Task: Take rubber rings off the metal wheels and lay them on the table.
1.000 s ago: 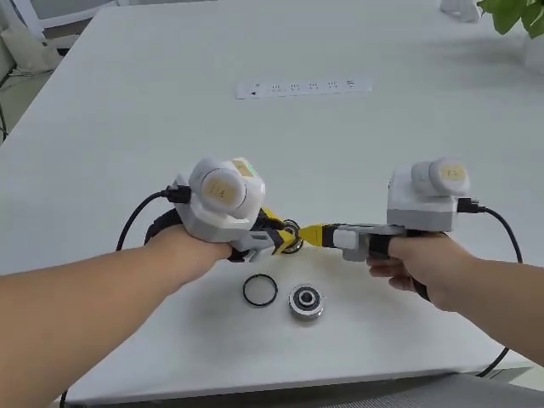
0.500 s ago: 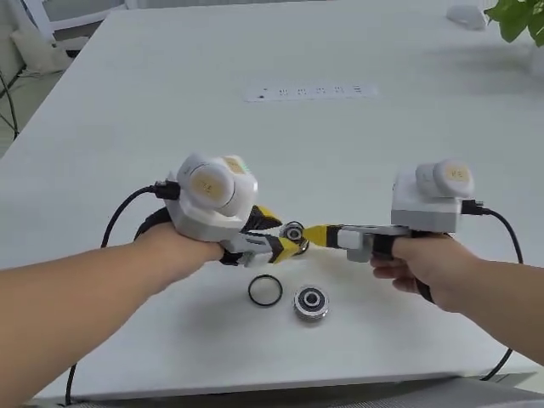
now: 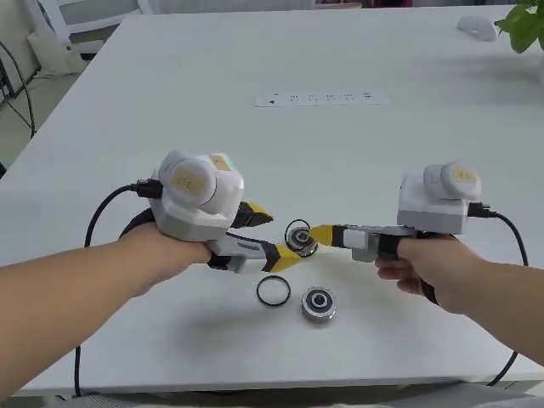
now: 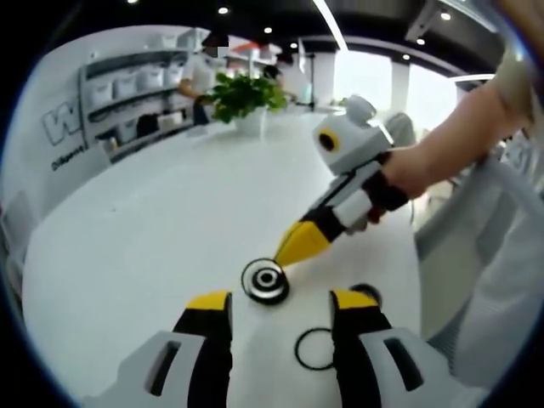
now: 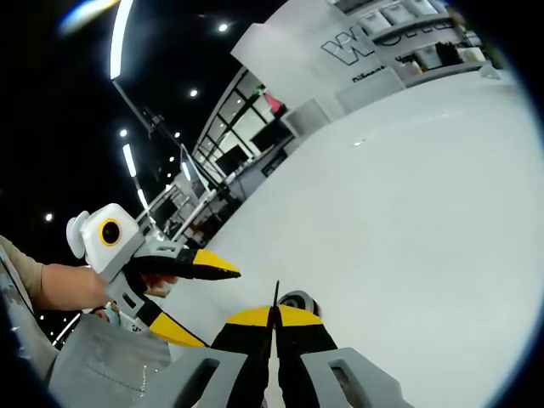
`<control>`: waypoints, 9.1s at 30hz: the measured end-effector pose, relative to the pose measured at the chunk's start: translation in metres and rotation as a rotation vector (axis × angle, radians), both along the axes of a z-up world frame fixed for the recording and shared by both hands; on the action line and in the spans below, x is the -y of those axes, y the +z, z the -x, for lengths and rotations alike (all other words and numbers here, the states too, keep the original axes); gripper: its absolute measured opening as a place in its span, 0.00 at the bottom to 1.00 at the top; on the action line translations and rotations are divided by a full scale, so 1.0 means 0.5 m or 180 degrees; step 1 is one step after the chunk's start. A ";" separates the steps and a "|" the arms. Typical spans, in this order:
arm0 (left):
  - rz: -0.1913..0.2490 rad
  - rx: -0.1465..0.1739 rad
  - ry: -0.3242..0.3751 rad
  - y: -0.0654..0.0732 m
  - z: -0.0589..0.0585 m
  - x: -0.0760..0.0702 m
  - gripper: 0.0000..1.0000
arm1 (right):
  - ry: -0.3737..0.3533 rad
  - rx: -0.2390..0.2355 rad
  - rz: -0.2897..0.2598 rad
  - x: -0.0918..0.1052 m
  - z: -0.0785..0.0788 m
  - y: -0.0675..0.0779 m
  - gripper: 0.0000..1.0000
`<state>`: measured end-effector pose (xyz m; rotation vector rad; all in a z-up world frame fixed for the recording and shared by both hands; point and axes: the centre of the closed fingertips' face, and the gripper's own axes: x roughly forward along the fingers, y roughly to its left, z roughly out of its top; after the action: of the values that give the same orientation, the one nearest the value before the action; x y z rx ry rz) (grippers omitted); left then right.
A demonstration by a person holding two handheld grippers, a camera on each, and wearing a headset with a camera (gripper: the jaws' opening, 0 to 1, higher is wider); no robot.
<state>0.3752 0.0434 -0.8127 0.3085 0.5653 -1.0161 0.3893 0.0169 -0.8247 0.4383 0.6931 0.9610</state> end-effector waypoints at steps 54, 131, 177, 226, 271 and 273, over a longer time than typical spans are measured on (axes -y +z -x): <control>0.0264 0.0002 0.0061 0.067 0.123 -0.101 0.74 | 0.0577 -0.0283 -0.0144 -0.065 0.113 0.040 0.00; 0.0154 -0.0231 0.0071 0.013 0.144 -0.124 0.76 | 0.0837 -0.0444 0.0386 -0.062 0.143 -0.041 0.09; 0.0141 -0.0168 0.0112 0.028 0.057 -0.107 0.71 | 0.0810 0.0508 0.0700 0.008 0.071 -0.004 0.32; 0.0123 -0.0138 0.0073 -0.023 -0.012 -0.040 0.55 | 0.0808 0.1132 0.1190 0.025 -0.005 -0.073 0.19; 0.0089 -0.0112 -0.0098 -0.049 -0.049 0.040 0.38 | 0.0758 0.1188 0.1109 0.019 0.003 -0.076 0.03; 0.0097 -0.0115 -0.0096 -0.049 -0.052 0.043 0.35 | 0.0754 0.1187 0.1104 0.019 0.003 -0.076 0.03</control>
<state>0.4011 0.0220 -0.8370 0.2728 0.5786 -1.0604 0.3877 0.0074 -0.8626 -0.1317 0.5618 1.0831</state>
